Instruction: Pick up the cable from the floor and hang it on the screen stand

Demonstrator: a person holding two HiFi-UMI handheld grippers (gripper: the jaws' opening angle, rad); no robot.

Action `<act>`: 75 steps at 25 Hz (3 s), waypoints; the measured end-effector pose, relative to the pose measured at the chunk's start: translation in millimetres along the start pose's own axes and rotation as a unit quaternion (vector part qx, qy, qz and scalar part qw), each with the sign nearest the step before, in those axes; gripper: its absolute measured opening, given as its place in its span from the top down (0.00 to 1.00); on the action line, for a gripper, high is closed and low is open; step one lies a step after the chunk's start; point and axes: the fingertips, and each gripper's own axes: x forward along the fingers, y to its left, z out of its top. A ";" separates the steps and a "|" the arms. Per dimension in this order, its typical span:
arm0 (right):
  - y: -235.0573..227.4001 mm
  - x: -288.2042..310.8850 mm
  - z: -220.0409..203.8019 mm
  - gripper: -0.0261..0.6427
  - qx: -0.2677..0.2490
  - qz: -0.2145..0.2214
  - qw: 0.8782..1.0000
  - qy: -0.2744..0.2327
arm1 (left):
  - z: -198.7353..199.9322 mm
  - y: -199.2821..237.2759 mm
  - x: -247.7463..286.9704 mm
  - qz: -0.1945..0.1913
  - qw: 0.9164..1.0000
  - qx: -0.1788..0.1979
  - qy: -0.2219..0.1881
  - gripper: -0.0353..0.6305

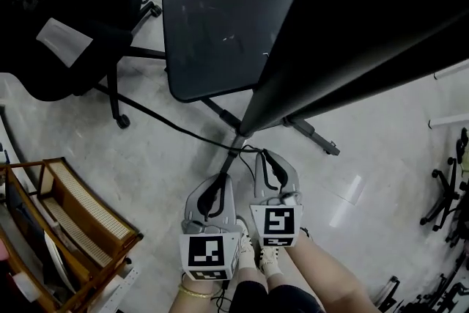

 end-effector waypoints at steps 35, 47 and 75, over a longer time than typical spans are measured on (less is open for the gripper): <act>-67.3 -346.9 606.9 0.94 -0.045 0.073 0.971 -0.225 | 539.5 -189.7 -331.3 -0.020 0.975 0.125 -0.184 0.94; -71.9 -419.6 823.9 0.94 -0.107 0.043 0.929 -0.353 | 749.1 -204.6 -426.2 0.022 0.922 0.200 -0.330 0.94; -84.1 -387.5 887.6 0.92 -0.154 -0.025 0.939 -0.306 | 809.3 -161.3 -421.8 0.066 0.915 0.150 -0.368 0.94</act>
